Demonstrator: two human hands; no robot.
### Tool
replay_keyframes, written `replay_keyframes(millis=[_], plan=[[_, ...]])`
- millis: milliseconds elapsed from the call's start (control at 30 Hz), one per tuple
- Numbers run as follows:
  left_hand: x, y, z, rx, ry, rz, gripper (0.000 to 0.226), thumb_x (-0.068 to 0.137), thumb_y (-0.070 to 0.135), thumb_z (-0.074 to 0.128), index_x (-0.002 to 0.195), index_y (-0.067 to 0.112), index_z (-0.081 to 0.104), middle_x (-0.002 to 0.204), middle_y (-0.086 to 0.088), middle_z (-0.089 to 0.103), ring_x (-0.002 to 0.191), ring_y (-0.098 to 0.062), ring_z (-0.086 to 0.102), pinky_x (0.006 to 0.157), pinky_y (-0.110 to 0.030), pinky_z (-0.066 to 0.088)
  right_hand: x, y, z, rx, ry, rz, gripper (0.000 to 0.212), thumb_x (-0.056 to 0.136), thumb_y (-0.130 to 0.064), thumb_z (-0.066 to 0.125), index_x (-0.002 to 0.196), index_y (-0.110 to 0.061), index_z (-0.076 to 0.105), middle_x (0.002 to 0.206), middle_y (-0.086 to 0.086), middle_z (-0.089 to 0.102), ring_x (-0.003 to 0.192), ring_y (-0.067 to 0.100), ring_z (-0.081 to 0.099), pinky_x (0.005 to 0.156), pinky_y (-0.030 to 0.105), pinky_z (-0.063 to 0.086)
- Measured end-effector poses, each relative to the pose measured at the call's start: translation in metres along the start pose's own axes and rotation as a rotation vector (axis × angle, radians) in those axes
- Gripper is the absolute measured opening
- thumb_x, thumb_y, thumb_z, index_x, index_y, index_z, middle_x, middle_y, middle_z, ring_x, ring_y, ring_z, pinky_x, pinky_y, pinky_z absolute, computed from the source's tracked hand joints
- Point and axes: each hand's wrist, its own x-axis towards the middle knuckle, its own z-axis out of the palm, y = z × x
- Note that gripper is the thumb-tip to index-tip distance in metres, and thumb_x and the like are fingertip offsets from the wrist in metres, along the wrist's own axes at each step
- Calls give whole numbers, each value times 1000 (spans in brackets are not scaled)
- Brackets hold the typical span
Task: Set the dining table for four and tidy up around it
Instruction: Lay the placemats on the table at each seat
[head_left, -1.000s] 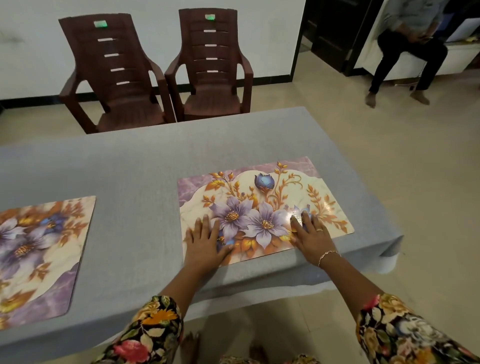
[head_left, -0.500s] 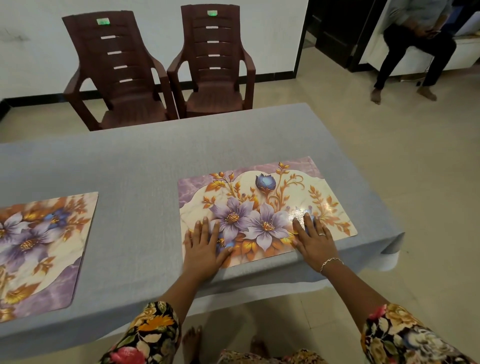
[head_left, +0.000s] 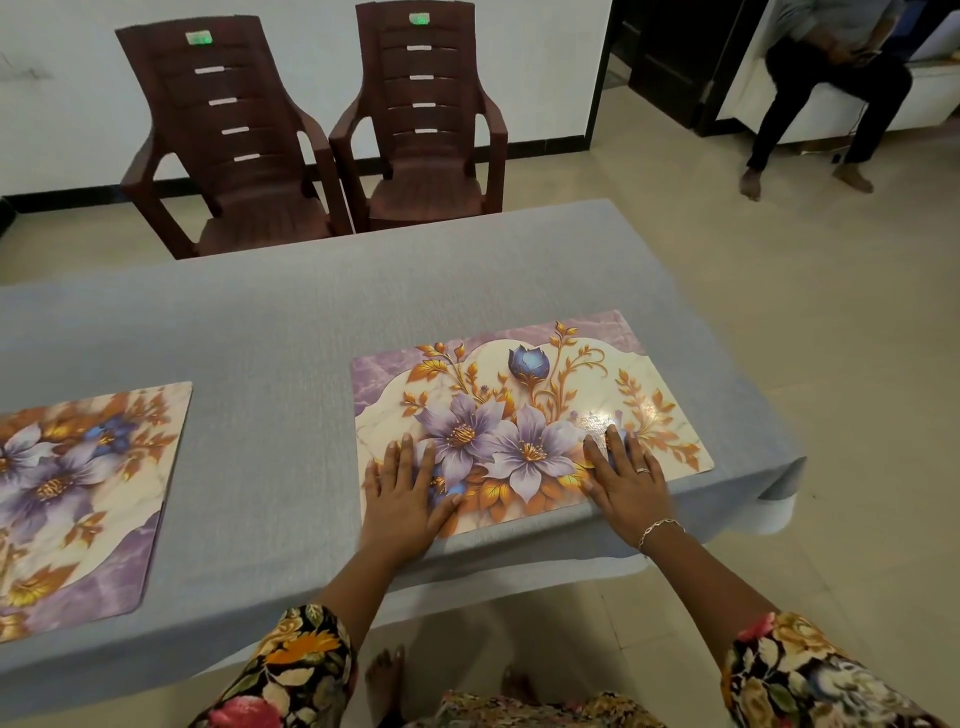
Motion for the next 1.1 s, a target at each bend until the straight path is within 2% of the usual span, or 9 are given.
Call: replay_keyframes(millis=[100, 233, 300, 433, 500, 600, 767, 967, 1100], plan=[[-1, -2, -1, -2, 16, 15, 99, 75, 80, -13, 148, 16, 7, 152, -7, -8, 140, -31, -9, 110, -37, -18, 0, -1, 0, -19, -20, 12, 56, 97, -51, 3, 142, -22, 15, 131, 18, 55, 114, 41, 55, 86, 51, 48], [-1, -1, -3, 14, -59, 1, 78, 92, 67, 9, 142, 14, 36, 146, -20, 37, 133, -37, 29, 110, -37, -1, -1, -1, 2, -43, -31, 29, 56, 97, -51, 3, 143, -22, 16, 131, 18, 54, 114, 41, 55, 86, 51, 48], [0, -1, -1, 3, -36, 0, 75, 92, 67, 10, 141, 16, 34, 145, -20, 39, 132, -38, 33, 110, -37, 1, -2, 0, 4, -38, -16, 36, 57, 97, -52, 2, 148, -26, 5, 131, 17, 54, 115, 41, 55, 86, 52, 48], [-3, 3, -6, -30, -14, 21, 102, 73, 81, -15, 150, 18, 6, 153, -10, -7, 143, -34, -3, 114, -40, -13, -1, 0, 5, -78, -19, 52, 59, 96, -51, 5, 142, -21, 28, 126, 18, 58, 110, 42, 58, 81, 52, 50], [-4, 5, -10, -20, -9, -1, 115, 54, 83, -31, 149, 22, -8, 150, -4, -24, 139, -26, -24, 109, -40, -19, 0, -7, -1, -79, -23, 50, 45, 95, -46, 27, 125, -18, 46, 119, 20, 62, 106, 44, 60, 76, 54, 51], [-9, 4, -19, -14, -10, -38, 120, 49, 82, -34, 150, 22, -9, 157, -6, -16, 144, -24, -17, 112, -39, -16, 4, -26, -9, 45, 39, 75, 38, 74, -20, 74, 107, -6, 63, 110, 25, 63, 99, 48, 61, 73, 59, 53], [-37, -25, -37, 40, 20, -123, 72, 94, 60, 15, 151, 20, -2, 159, -7, -5, 146, -24, -6, 116, -42, -8, 14, -84, -15, 130, 90, -118, 39, 77, -31, 42, 89, -5, 69, 91, 20, 67, 78, 38, 65, 66, 42, 55], [-86, -94, -51, -24, 70, -315, 73, 92, 63, 16, 151, 19, 6, 159, -7, 0, 147, -24, -2, 117, -40, -5, 24, -182, -9, 182, 61, -318, 21, 68, -14, 64, 88, -9, 69, 90, 15, 67, 74, 35, 65, 63, 40, 55], [-120, -153, -62, -66, 99, -437, 78, 88, 67, 9, 150, 19, 12, 158, -6, 6, 146, -22, 4, 117, -38, 2, 22, -258, -4, 184, 67, -436, 27, 70, -26, 48, 79, -13, 70, 77, 9, 66, 62, 29, 63, 53, 35, 53]])
